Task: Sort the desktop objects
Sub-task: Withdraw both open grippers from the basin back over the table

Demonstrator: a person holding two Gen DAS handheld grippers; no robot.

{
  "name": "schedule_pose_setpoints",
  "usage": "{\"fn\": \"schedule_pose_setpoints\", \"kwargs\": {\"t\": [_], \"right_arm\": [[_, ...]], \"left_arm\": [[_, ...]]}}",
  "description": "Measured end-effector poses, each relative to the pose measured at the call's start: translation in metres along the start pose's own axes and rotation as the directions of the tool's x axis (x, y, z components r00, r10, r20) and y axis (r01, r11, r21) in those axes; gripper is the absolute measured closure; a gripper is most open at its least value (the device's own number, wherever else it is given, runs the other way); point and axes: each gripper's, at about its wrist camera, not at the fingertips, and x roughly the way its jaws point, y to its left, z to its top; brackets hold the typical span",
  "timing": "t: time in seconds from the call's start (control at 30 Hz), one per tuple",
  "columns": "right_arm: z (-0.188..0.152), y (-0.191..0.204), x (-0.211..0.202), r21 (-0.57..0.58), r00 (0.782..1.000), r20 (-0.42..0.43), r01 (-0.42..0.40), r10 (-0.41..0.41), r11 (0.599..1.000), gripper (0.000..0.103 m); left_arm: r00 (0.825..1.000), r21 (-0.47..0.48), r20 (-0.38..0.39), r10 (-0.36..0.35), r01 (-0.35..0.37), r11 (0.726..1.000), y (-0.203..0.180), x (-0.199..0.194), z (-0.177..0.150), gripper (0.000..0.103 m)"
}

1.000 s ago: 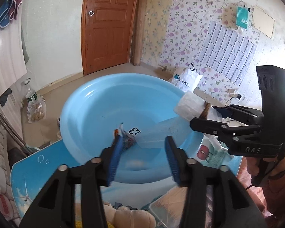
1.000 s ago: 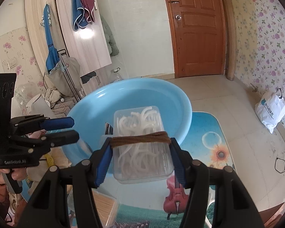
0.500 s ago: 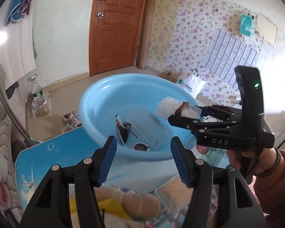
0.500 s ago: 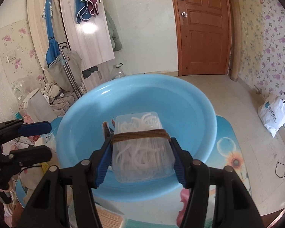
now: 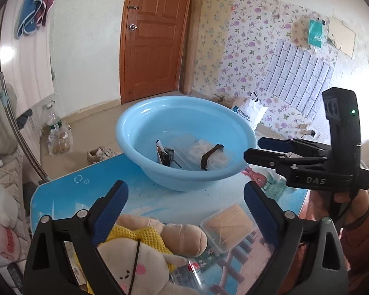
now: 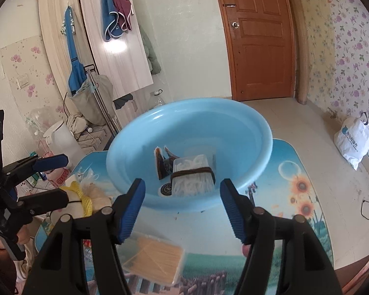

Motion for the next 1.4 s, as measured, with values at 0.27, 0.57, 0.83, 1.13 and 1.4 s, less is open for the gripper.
{"fn": "schedule_pose_setpoints", "kwargs": {"t": [0.27, 0.57, 0.83, 1.13, 1.4], "right_arm": [[-0.029, 0.007, -0.006, 0.042, 0.999, -0.042, -0.004, 0.005, 0.999, 0.04], [-0.051, 0.032, -0.009, -0.002, 0.996, -0.093, 0.017, -0.017, 1.0, 0.04], [-0.058, 0.04, -0.017, 0.016, 0.996, -0.087, 0.002, 0.0, 1.0, 0.04], [-0.069, 0.048, -0.014, -0.02, 0.992, -0.126, 0.026, -0.028, 0.999, 0.04], [-0.077, 0.054, -0.013, -0.037, 0.991, -0.131, 0.008, -0.013, 0.999, 0.04]], "left_arm": [[0.999, -0.039, 0.021, -0.044, 0.045, 0.998, -0.005, -0.026, -0.018, 0.0], [0.999, -0.051, 0.014, -0.032, 0.032, 0.998, -0.012, -0.036, -0.041, 0.0], [0.999, -0.045, 0.029, -0.019, 0.021, 0.999, -0.016, -0.048, -0.05, 0.0], [1.0, -0.039, 0.008, 0.0, 0.001, 0.999, -0.016, -0.049, -0.065, 0.0], [1.0, -0.052, -0.008, 0.004, -0.005, 0.999, -0.01, -0.047, -0.074, 0.0]]}}
